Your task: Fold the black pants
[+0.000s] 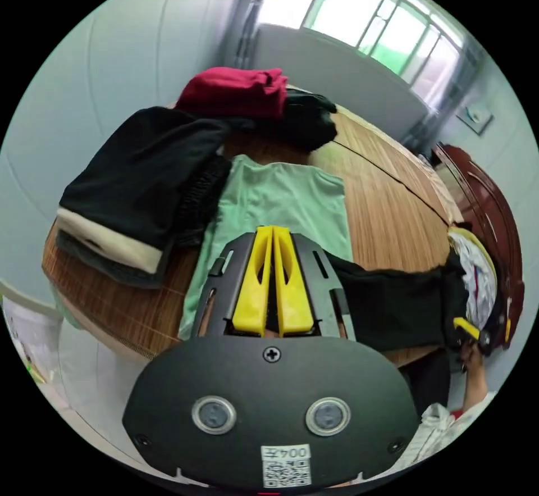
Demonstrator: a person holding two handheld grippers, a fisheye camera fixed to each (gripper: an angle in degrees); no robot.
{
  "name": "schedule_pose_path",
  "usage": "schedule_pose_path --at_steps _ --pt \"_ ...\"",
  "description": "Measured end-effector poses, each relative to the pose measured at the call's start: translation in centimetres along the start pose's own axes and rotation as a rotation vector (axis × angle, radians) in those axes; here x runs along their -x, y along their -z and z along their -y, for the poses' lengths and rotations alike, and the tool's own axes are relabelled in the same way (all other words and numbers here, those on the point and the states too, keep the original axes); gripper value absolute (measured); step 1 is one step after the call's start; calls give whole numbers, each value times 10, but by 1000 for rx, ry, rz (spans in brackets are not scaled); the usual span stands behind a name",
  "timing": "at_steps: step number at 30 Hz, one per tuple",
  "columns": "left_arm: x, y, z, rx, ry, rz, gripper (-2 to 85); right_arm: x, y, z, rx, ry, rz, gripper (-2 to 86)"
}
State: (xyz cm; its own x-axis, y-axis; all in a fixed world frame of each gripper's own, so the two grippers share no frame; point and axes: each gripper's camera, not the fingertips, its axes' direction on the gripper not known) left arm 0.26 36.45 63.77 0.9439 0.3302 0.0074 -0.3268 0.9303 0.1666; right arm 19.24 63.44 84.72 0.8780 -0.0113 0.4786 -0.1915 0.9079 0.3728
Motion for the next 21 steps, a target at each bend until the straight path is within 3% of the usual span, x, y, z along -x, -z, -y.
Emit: schedule_pose_path --at_steps 3,7,12,17,21 --pt "-73 -31 -9 110 -277 79 3 9 -9 42 -50 9 65 -7" --pt "-115 -61 -5 148 -391 179 3 44 -48 113 -65 112 62 -7" --pt "-101 -78 22 175 -163 212 3 36 -121 178 120 61 -6 -6" --pt "-71 -56 27 136 49 47 2 -51 -132 175 100 -297 348 -7" --pt "-84 1 27 44 -8 -13 2 -55 -82 145 22 -265 432 -7"
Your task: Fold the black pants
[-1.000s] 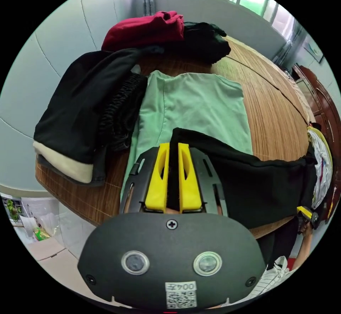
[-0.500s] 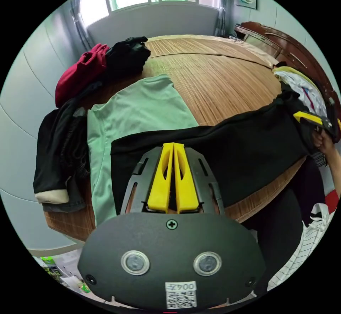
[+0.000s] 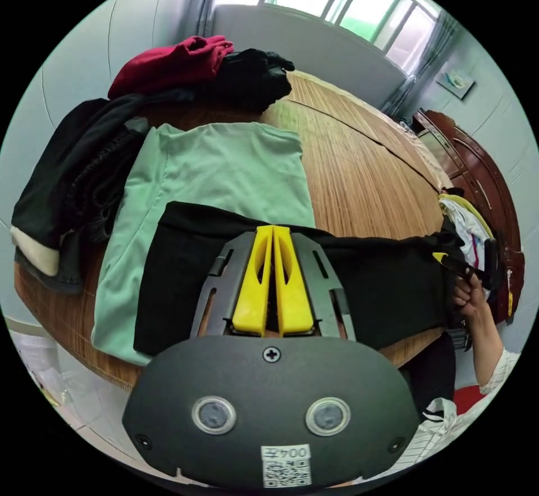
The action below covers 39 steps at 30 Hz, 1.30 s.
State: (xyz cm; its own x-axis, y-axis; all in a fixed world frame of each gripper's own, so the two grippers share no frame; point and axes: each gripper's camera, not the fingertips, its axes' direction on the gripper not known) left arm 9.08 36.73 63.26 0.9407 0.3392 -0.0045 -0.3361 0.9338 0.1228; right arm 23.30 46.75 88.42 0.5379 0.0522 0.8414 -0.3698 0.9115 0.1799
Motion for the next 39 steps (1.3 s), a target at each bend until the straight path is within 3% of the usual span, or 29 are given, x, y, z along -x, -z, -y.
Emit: schedule_pose_path --at_steps 3,7,9,15,18,21,25,30,34,39 --pt "-18 28 -16 -3 -93 119 2 33 27 -53 48 121 4 -7" --pt "-16 10 -33 126 -195 390 4 67 14 -123 208 272 -163 -7" --pt "-5 22 -36 58 -184 331 5 66 -1 -146 267 313 -261 -6" --pt "-30 82 -17 -46 -191 276 5 74 38 -144 153 240 -212 -6" --pt "-34 65 -17 69 -261 413 5 69 20 -143 226 196 -277 -5" --pt "-9 76 -14 68 -162 395 5 66 28 -143 189 147 -228 -4" --pt "-21 115 -5 -29 -121 246 4 70 94 -164 -63 85 -264 0" --pt "-130 107 -1 2 -279 42 3 1 163 -214 -262 -208 -144 53" --pt "-183 54 -9 133 -395 179 3 -47 200 -254 -367 -406 -80 68" --pt "-151 91 4 53 -251 81 1 -77 225 -259 -463 -492 14 69"
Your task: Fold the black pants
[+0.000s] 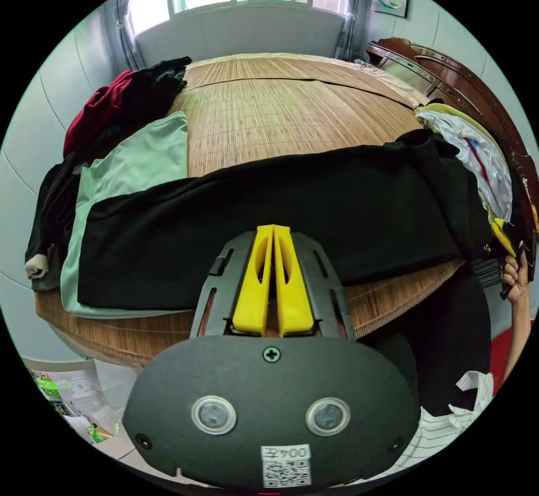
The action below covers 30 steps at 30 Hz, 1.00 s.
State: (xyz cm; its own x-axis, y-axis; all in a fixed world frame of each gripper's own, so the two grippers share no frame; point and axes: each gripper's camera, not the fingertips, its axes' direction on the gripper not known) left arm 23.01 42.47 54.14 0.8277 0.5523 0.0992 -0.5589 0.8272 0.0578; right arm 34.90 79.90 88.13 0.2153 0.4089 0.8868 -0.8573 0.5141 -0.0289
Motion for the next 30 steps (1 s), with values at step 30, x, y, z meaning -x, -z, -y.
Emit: schedule_pose_path --at_steps 30 --pt "90 141 -53 -11 202 -214 2 173 -60 231 -55 432 -293 6"
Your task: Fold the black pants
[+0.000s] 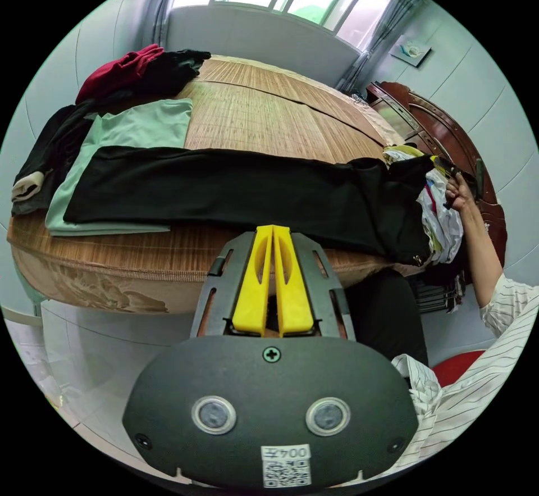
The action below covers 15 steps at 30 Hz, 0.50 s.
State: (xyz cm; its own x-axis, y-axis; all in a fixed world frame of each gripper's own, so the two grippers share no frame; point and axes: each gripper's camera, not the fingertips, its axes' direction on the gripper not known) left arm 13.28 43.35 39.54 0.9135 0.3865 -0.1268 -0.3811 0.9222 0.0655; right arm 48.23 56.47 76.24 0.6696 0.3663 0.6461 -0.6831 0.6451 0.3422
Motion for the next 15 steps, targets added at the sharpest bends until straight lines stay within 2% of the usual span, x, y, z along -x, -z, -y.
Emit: schedule_pose_path --at_steps 5,8,12,15 --pt "21 28 -12 -44 44 -51 2 128 102 -42 -160 132 142 4" --pt "35 44 -20 -62 70 -70 2 216 124 -85 -184 273 158 8" --pt "56 65 -31 -80 115 -79 2 311 96 -144 -97 400 219 29" --pt "68 81 -38 -92 146 -84 3 375 26 -193 98 541 258 57"
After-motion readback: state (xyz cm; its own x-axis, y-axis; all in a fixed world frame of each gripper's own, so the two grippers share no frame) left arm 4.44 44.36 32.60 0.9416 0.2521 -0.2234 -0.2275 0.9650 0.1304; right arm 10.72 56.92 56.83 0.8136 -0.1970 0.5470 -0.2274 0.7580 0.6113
